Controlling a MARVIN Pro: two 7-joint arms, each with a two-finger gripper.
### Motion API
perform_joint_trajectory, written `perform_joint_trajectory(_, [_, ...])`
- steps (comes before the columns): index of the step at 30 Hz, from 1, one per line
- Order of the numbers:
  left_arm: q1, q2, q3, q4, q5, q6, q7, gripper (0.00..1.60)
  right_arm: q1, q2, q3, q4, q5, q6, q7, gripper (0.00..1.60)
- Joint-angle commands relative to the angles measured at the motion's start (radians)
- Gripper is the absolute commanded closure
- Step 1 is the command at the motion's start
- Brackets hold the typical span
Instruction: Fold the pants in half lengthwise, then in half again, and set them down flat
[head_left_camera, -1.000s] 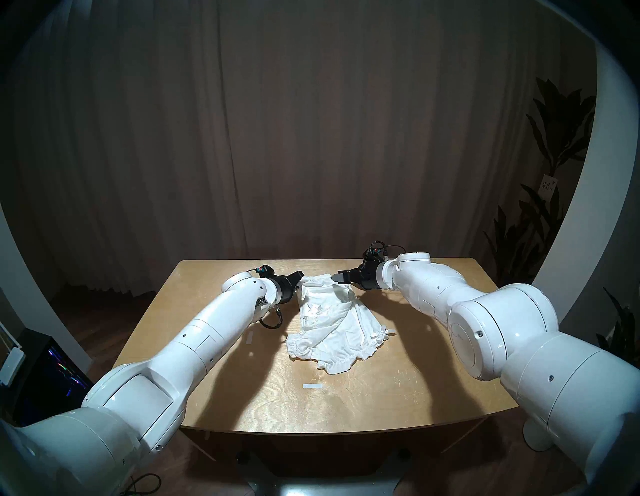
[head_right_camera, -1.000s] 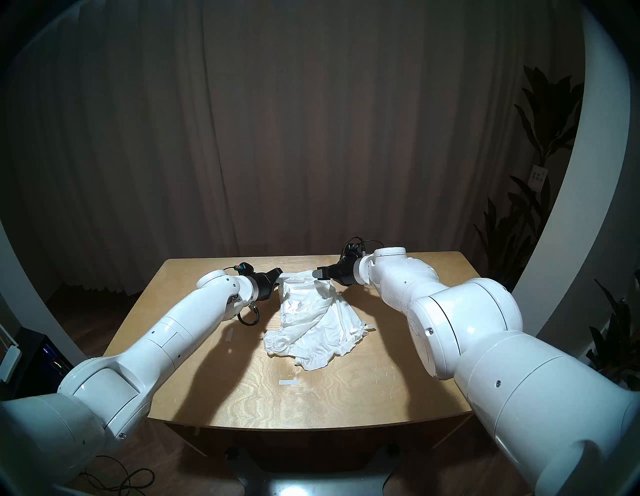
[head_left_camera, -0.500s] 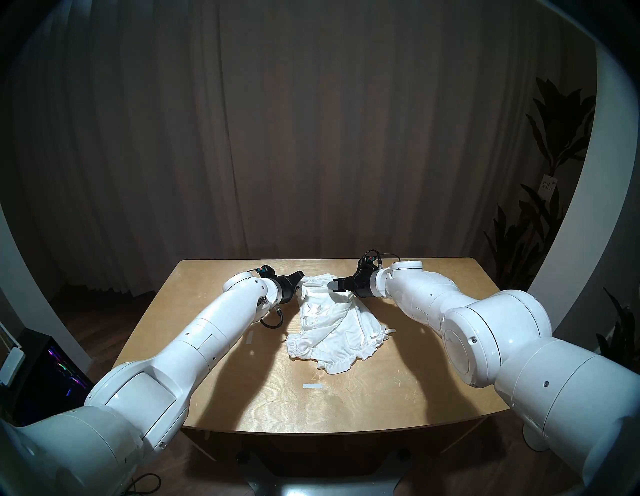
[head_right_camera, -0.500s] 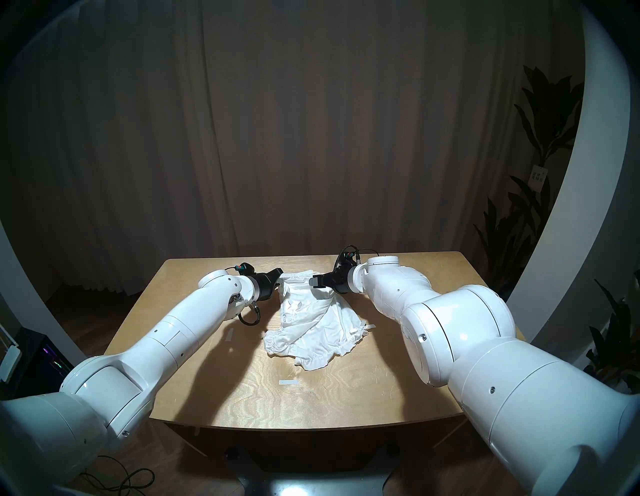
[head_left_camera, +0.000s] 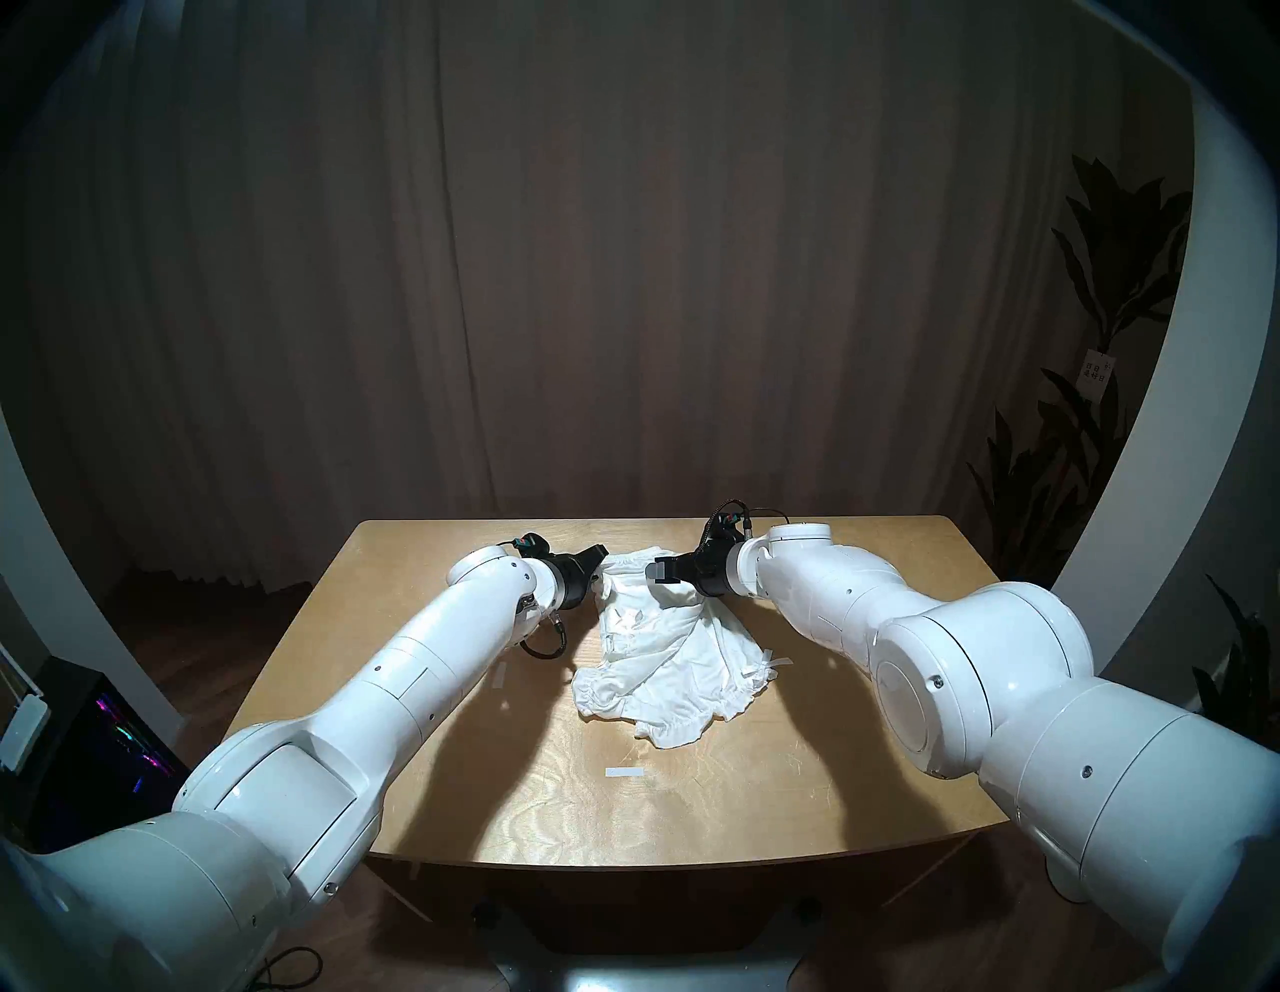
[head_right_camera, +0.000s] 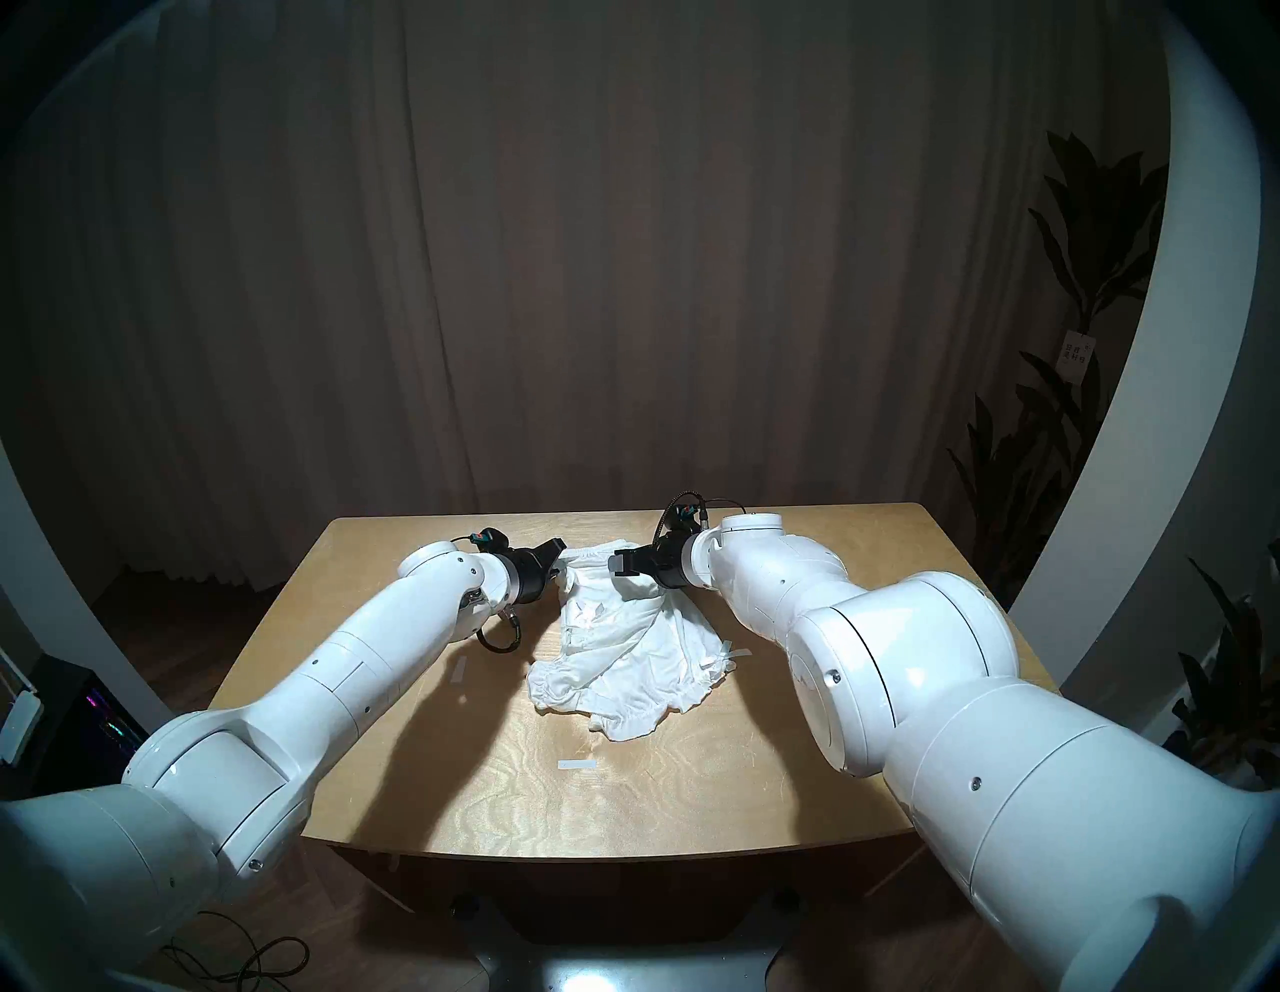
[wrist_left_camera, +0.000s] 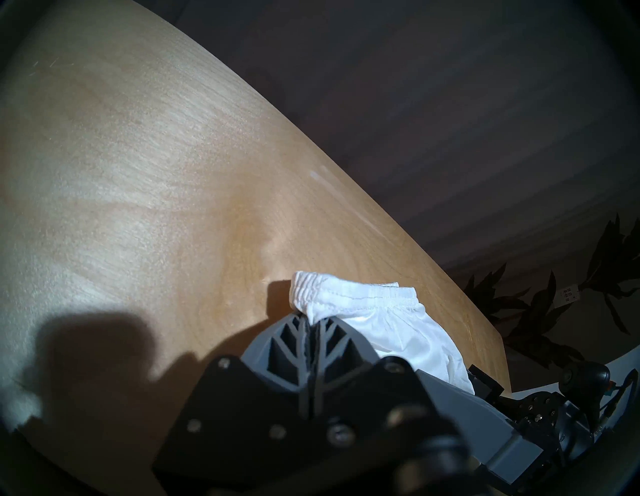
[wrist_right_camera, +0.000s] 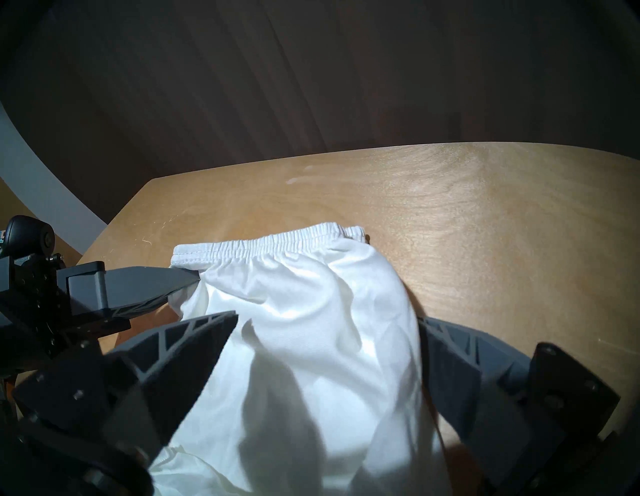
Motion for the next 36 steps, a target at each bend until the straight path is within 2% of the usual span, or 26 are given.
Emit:
perform_joint_trajectory(1, [-0.026,0.0,-0.009,0.004,-0.001,0.0,-0.003,1.6,0.011,-0.031,0.007,-0.012,0.008,-0.002,-0.009,0.0])
perform_joint_trajectory(9, [-0.025,0.004,-0.016,0.011,0.002,0.0,-0.005,1.6,0.003,-0.053,0.014,-0.011,0.012,-0.006,-0.025,0.01])
perform_joint_trajectory(11, [-0.024,0.004,-0.018,0.012,0.003,0.0,-0.005,1.6,0.003,-0.054,0.016,-0.011,0.012,-0.006,-0.027,0.12])
perform_joint_trajectory(13, [-0.024,0.003,-0.019,0.013,0.004,0.0,-0.006,1.6,0.002,-0.052,0.016,-0.011,0.012,-0.006,-0.03,0.15])
perform_joint_trajectory(14, [-0.023,0.003,-0.02,0.013,0.005,0.0,-0.006,1.6,0.001,-0.051,0.017,-0.011,0.012,-0.006,-0.031,0.37])
perform_joint_trajectory(15, [-0.023,0.002,-0.02,0.013,0.005,0.0,-0.007,1.6,0.001,-0.05,0.017,-0.011,0.011,-0.006,-0.032,0.47])
perform_joint_trajectory(16, [-0.022,0.001,-0.021,0.013,0.006,0.0,-0.007,1.6,0.0,-0.05,0.017,-0.01,0.011,-0.006,-0.033,0.5])
perform_joint_trajectory(17, [-0.022,0.0,-0.021,0.014,0.006,0.0,-0.007,1.6,0.0,-0.049,0.017,-0.011,0.011,-0.006,-0.033,0.82])
perform_joint_trajectory(20, [-0.02,-0.002,-0.021,0.014,0.008,0.0,-0.007,1.6,-0.001,-0.046,0.018,-0.01,0.01,-0.006,-0.034,0.86])
perform_joint_trajectory(23, [-0.019,-0.003,-0.022,0.015,0.009,0.0,-0.006,1.6,-0.001,-0.041,0.022,-0.01,0.013,-0.007,-0.033,1.34])
perform_joint_trajectory(24, [-0.019,-0.004,-0.022,0.015,0.01,0.0,-0.006,1.6,0.001,-0.038,0.024,-0.011,0.015,-0.005,-0.03,1.6])
perform_joint_trajectory(36, [-0.008,0.01,-0.035,-0.048,0.003,0.014,-0.039,1.6,0.034,0.018,0.061,-0.021,0.041,0.006,0.028,1.6])
